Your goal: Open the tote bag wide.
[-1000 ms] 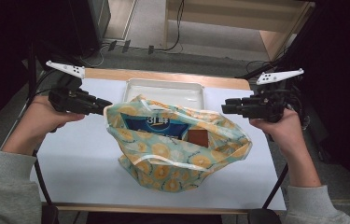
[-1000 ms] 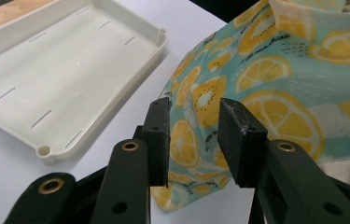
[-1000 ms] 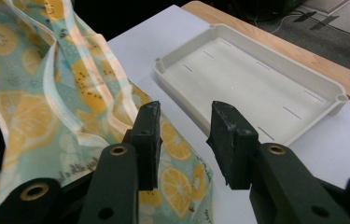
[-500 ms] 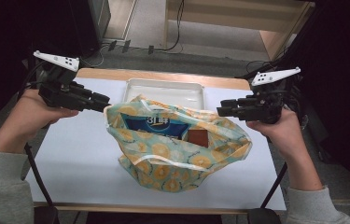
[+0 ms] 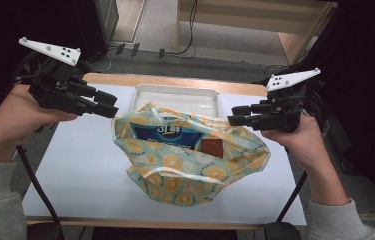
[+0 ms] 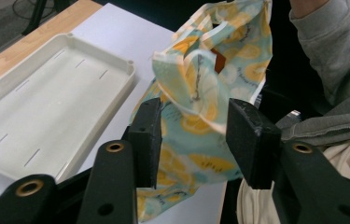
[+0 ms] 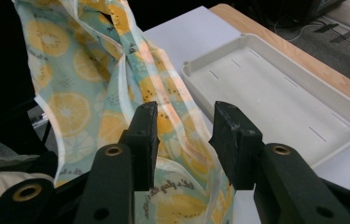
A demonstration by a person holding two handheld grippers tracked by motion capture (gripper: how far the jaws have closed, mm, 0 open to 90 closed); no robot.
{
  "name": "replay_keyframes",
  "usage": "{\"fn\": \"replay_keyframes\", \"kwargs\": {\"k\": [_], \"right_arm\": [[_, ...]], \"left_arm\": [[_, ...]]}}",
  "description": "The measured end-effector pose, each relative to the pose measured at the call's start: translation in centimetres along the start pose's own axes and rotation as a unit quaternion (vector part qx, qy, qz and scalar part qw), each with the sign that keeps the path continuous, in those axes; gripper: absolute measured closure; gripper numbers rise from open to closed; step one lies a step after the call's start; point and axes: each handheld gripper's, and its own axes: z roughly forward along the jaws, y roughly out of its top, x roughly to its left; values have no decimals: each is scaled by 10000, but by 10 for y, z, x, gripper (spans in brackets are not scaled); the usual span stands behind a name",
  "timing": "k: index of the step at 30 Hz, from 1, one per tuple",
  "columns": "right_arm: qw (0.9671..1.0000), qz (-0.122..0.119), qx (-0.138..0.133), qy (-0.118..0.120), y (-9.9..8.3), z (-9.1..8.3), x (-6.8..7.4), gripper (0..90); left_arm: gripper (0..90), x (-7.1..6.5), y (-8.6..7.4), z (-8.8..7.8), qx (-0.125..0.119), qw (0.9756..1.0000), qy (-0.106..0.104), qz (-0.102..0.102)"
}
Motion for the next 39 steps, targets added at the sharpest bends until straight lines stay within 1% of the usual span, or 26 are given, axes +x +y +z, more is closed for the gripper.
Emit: {"fn": "replay_keyframes", "kwargs": {"k": [2, 3, 4, 6, 8, 9, 11, 12, 13, 14, 16, 17, 19, 20, 22, 23, 25, 26, 27, 29, 30, 31, 32, 33, 36, 39], "right_arm": [[10000, -17, 10, 0, 0, -1, 3, 610], [10000, -30, 7, 7, 0, -2, 4, 608], [10000, -11, 20, 16, 0, -3, 6, 607], [10000, -39, 2, 9, 1, -5, 8, 602], [10000, -61, -35, 32, 1, -7, 11, 594], [10000, -64, -33, 6, 0, -8, 13, 585], [9999, -132, -37, 4, -2, -9, 17, 559], [9998, -177, -33, 0, -4, -10, 20, 537], [9998, -214, -38, -6, -5, -11, 22, 512], [9996, -276, -66, -30, -8, -11, 24, 497], [9995, -305, -31, -56, -14, -13, 28, 485], [9995, -305, -12, -85, -17, -14, 29, 478], [9993, -344, 29, -151, -25, -15, 32, 480], [9993, -337, 43, -170, -29, -16, 33, 485], [9993, -311, 112, -182, -36, -16, 34, 526], [9992, -299, 199, -198, -42, -15, 33, 577], [9990, -212, 292, -275, -51, -14, 28, 740], [9991, -126, 304, -254, -54, -13, 25, 810], [9993, -59, 278, -260, -55, -13, 23, 841], [9994, -41, 204, -291, -51, -12, 21, 874], [9992, -112, 164, -348, -47, -13, 22, 878], [9989, -166, 156, -421, -42, -13, 22, 881], [9988, -175, 145, -441, -36, -12, 22, 882], [9984, -255, 135, -478, -31, -12, 22, 882], [9977, -366, 136, -557, -19, -7, 18, 876], [9977, -300, 215, -563, -13, 0, 9, 870]], "left_arm": [[508, -3, 3, 2, -4, 10000, -65, 14], [473, -3, 3, 2, -4, 10000, -65, 14], [463, -8, 7, 2, 1, 9999, -97, 81], [448, -12, 11, 5, 9, 9999, -102, 139], [439, -15, 12, 12, 168, 9996, -60, 197], [439, -16, 12, 15, 193, 9996, -54, 186], [441, -15, 10, 22, 241, 9995, -138, 170], [453, -15, 8, 25, 294, 9994, -95, 162], [480, -13, 6, 28, 346, 9993, -25, 166], [532, -12, 4, 30, 392, 9991, 20, 147], [646, -9, 0, 31, 401, 9990, 152, 123], [703, -8, -2, 31, 430, 9989, 165, 86], [782, -8, -5, 29, 431, 9983, 367, 138], [820, -8, -5, 28, 443, 9981, 401, 135], [890, -8, -7, 25, 362, 9983, 443, 138], [900, -8, -8, 24, 383, 9979, 507, 148], [900, -7, -10, 23, 368, 9977, 552, 110], [900, -7, -11, 21, 315, 9979, 559, 98], [900, -6, -11, 20, 277, 9981, 535, 88], [900, -4, -12, 16, 168, 9978, 639, 74], [900, -2, -13, 14, 126, 9979, 640, 32], [900, 0, -13, 12, 76, 9975, 708, -12], [900, 3, -14, 10, 39, 9974, 711, -90], [900, 6, -15, 9, 15, 9973, 724, -120], [900, 18, -21, 7, -93, 9967, 751, -279], [900, 29, -27, 12, -69, 9963, 733, -436]]}}
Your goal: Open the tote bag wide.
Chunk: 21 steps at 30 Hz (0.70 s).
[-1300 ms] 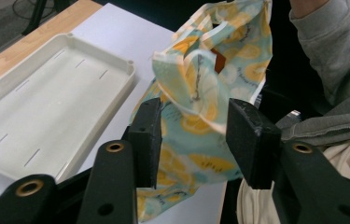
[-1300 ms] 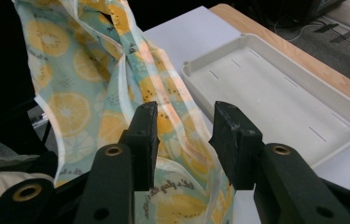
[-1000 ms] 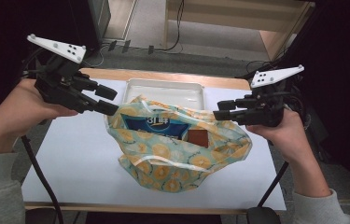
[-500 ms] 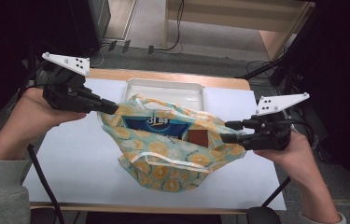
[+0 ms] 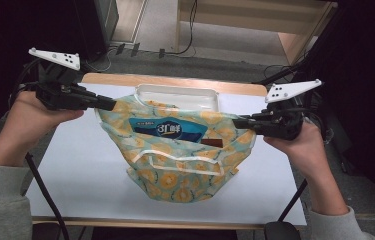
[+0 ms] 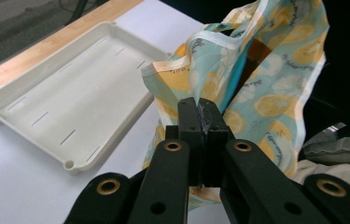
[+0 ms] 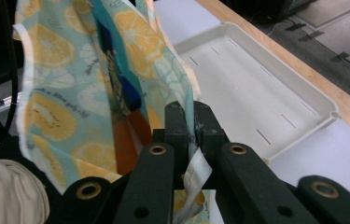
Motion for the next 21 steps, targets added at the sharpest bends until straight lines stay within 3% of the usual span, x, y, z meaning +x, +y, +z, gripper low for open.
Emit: {"fn": "replay_keyframes", "kwargs": {"k": [9, 21], "right_arm": [[9994, 290, 102, 159, -22, 17, -15, 857], [9985, 473, 156, 243, -49, 34, -19, 856]], "left_arm": [[900, 18, -31, 35, 73, 9991, -273, -314], [900, 25, -61, 58, 44, 9975, -513, -488]]}}
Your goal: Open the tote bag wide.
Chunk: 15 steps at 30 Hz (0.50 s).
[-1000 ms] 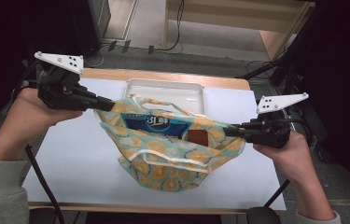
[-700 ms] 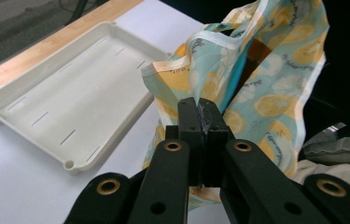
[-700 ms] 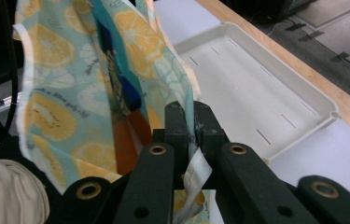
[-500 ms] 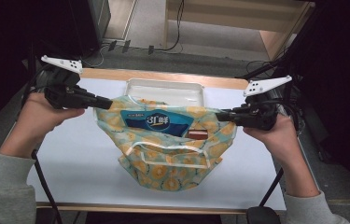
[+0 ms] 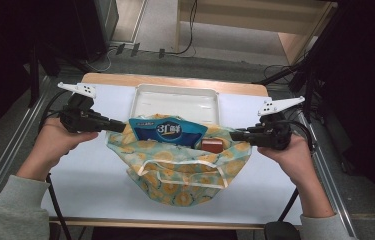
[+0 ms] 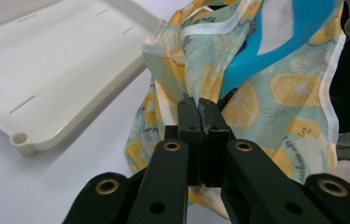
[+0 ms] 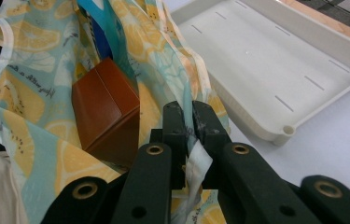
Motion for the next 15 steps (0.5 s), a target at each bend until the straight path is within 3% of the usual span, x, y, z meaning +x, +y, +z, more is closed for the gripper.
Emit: {"fn": "replay_keyframes", "kwargs": {"k": [5, 11, 15], "right_arm": [[10000, 74, -6, 9, -9, 6, -3, 856], [9999, 98, -26, 15, -18, 15, -5, 858], [9999, 135, -35, 6, -23, 22, -7, 858]], "left_arm": [[900, 5, -9, 9, 10, 9999, -20, -107], [898, 8, -15, 17, 43, 9999, 72, -66], [896, 9, -21, 18, -107, 9999, 98, -83]]}}
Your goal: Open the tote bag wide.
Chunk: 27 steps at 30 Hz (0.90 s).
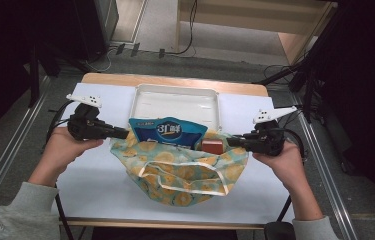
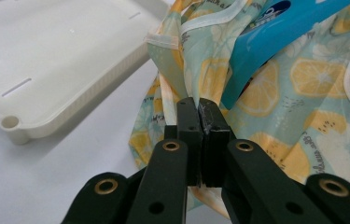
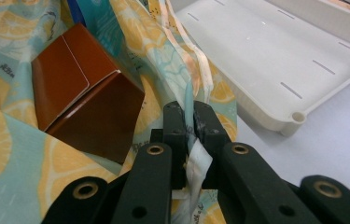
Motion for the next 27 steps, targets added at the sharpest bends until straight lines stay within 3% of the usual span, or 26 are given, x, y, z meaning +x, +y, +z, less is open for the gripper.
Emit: {"fn": "replay_keyframes", "kwargs": {"k": [2, 5, 12, 25, 27], "right_arm": [[10000, -45, -70, -39, -2, 1, 1, 862], [9999, -20, -164, -43, -7, 4, 2, 867], [9998, 90, -157, 57, -17, 18, -3, 889], [9990, 301, -286, 139, -36, 31, -6, 896], [9989, 342, -283, 144, -40, 35, -7, 896]], "left_arm": [[897, 0, -2, 0, -73, 10000, -28, -1], [899, 0, -5, 6, 12, 10000, -1, 0], [900, 6, -15, 18, 146, 9999, -18, -79], [899, 13, -26, 30, 176, 9997, -31, -175], [899, 16, -32, 33, 183, 9994, -69, -290]]}}
